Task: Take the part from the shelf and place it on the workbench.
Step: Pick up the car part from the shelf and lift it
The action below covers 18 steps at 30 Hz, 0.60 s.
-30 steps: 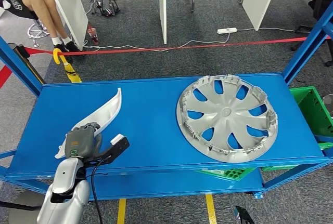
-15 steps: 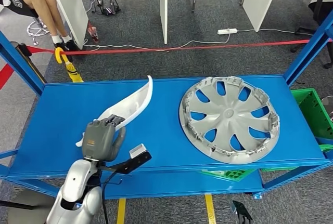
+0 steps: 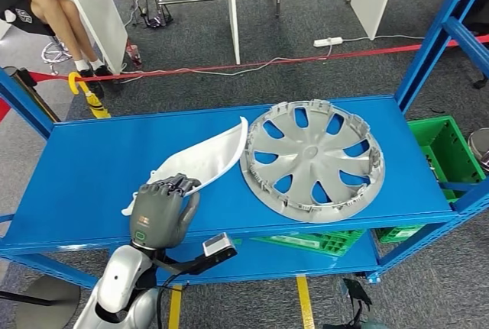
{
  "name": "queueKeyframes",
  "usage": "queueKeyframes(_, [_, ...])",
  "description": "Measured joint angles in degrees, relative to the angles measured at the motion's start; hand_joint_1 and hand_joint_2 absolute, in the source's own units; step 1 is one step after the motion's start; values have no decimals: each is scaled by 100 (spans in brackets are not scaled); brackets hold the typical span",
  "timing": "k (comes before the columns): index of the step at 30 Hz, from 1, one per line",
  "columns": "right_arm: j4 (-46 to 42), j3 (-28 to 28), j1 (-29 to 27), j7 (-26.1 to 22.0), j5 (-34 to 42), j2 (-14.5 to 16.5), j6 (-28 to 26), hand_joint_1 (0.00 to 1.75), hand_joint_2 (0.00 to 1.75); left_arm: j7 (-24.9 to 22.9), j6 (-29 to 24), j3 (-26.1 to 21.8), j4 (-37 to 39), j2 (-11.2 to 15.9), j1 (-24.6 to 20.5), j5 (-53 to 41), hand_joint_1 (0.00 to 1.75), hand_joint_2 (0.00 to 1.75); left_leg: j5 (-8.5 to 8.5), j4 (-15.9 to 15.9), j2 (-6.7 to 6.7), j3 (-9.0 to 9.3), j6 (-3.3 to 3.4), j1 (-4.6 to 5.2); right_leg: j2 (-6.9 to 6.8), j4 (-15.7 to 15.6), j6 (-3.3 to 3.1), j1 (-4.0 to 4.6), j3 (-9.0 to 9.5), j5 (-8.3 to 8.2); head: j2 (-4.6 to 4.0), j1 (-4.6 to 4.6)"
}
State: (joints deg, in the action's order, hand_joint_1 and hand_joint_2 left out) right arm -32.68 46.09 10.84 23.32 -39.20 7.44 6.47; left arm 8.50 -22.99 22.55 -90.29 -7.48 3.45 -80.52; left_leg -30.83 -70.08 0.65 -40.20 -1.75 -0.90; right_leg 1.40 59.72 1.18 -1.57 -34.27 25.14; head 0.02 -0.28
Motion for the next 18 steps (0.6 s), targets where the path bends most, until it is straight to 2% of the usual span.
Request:
queueKeyframes(1, [-35, -22, -8, 0, 16, 1, 1, 0, 175, 0, -2, 9, 0, 7, 6, 0, 175, 175, -117, -266, 0, -60, 13, 2, 19, 1, -4, 13, -53, -38, 0, -2])
queueKeyframes(2, [-66, -41, -15, 0, 29, 1, 3, 0, 175, 0, -3, 15, 0, 14, 11, 0, 175, 175, -129, -348, 0, -32, 36, 6, 48, 1, -2, 27, -103, -77, 0, -3])
queueKeyframes(3, [-91, -54, -20, 0, 42, 2, 5, 0, 175, 0, -6, 17, -1, 21, 14, 0, 175, 175, -41, -204, 6, 107, 71, 16, 87, 1, 7, 39, -152, -116, 0, -2])
queueKeyframes(4, [-116, -66, -22, 0, 58, 5, 1, 0, 175, 0, -11, 19, -6, 27, 16, -1, 175, 175, 99, 132, 48, 349, 120, 30, 138, 1, 22, 48, -196, -156, 0, -3])
queueKeyframes(5, [-145, -81, -24, 0, 82, 15, -23, 0, 175, -1, -18, 21, -15, 32, 15, -1, 175, 175, 197, 545, 155, 621, 179, 44, 188, 1, 41, 52, -235, -196, 0, -1])
queueKeyframes(6, [-183, -105, -25, 1, 110, 27, -71, 0, 175, -4, -24, 24, -27, 34, 16, -3, 175, 175, 277, 900, 253, 851, 208, 54, 240, -4, 66, 54, -267, -238, 0, 3])
queueKeyframes(7, [-227, -136, -27, 1, 142, 44, -135, 0, 175, -11, -26, 26, -37, 34, 20, -8, 175, 175, 308, 1144, 338, 1000, 222, 63, 288, -14, 99, 50, -289, -280, 0, 0])
queueKeyframes(8, [-273, -167, -33, 1, 173, 57, -204, 0, 175, -23, -25, 27, -44, 34, 25, -13, 175, 175, 305, 1248, 375, 1052, 219, 71, 332, -32, 136, 41, -305, -325, 0, -3])
queueKeyframes(9, [-318, -194, -47, 1, 197, 65, -260, 0, 175, -39, -19, 27, -46, 33, 32, -17, 175, 175, 340, 1266, 333, 1050, 208, 81, 383, -67, 181, 33, -312, -376, 0, -7])
queueKeyframes(10, [-359, -214, -69, 0, 213, 72, -295, 0, 175, -52, -14, 26, -46, 31, 34, -20, 175, 175, 377, 1302, 275, 1036, 230, 77, 414, -95, 224, 22, -327, -416, 0, -12])
queueKeyframes(11, [-395, -228, -95, 0, 222, 74, -324, 0, 175, -62, -10, 27, -46, 26, 34, -20, 175, 175, 428, 1336, 215, 1018, 262, 71, 378, -89, 254, 26, -363, -392, 0, -5])
queueKeyframes(12, [-428, -243, -118, 12, 228, 76, -352, 0, 175, -67, -7, 26, -46, 18, 35, -20, 175, 175, 487, 1371, 150, 990, 303, 63, 291, 6, 274, 36, -426, -274, 0, 8])
queueKeyframes(13, [-460, -263, -134, 45, 235, 79, -387, 0, 175, -68, -5, 25, -47, 11, 39, -21, 175, 175, 543, 1401, 82, 950, 337, 56, 169, 227, 284, 46, -519, -57, 0, 23])
queueKeyframes(15, [-520, -316, -142, 131, 260, 86, -475, 0, 175, -69, -3, 17, -48, 3, 56, -10, 175, 175, 631, 1403, -55, 842, 380, 81, -31, 932, 304, 58, -723, 464, 0, 38])
queueKeyframes(16, [-544, -339, -145, 162, 279, 90, -521, 0, 175, -69, -3, 13, -48, 3, 63, 10, 175, 175, 674, 1400, -125, 782, 386, 93, -66, 1251, 318, 57, -779, 601, 0, 39])
queueKeyframes(17, [-564, -353, -153, 173, 297, 92, -570, 0, 175, -65, -4, 8, -48, 2, 65, 50, 175, 175, 717, 1395, -193, 721, 388, 102, -85, 1432, 331, 57, -763, 605, 0, 37])
queueKeyframes(18, [-579, -361, -165, 175, 313, 93, -615, 0, 175, -55, -6, 1, -48, 1, 65, 105, 175, 175, 757, 1388, -257, 660, 385, 107, -102, 1421, 341, 57, -647, 491, 0, 39])
